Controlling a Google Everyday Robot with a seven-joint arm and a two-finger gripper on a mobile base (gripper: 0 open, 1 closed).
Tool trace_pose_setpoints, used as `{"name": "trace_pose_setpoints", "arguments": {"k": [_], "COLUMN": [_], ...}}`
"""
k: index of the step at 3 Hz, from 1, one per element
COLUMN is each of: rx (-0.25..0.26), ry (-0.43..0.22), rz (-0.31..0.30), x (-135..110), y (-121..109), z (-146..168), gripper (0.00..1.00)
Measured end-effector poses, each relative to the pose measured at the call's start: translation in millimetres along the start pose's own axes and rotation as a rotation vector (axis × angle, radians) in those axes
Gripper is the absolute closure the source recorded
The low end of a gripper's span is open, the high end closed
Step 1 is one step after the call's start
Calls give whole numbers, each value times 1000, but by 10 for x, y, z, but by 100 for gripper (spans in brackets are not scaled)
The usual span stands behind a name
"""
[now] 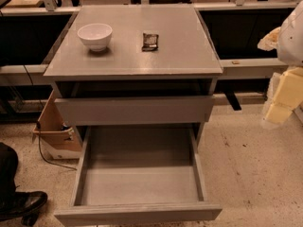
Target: Place rxbar chocolate into middle drawer
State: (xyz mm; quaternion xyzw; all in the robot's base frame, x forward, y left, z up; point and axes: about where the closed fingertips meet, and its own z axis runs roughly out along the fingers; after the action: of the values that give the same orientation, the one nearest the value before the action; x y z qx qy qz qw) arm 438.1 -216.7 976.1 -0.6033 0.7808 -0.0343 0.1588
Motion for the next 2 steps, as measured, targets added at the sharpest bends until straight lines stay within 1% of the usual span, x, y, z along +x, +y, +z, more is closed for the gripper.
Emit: {"name": "trace_pose_setpoints", "arguments": {"k": [1,2], "rx": [0,23], "ry": [0,-32], "rz": [0,30], "x": [0,-123], "y": [0,-257], "z": [0,212], "gripper": [0,0]}}
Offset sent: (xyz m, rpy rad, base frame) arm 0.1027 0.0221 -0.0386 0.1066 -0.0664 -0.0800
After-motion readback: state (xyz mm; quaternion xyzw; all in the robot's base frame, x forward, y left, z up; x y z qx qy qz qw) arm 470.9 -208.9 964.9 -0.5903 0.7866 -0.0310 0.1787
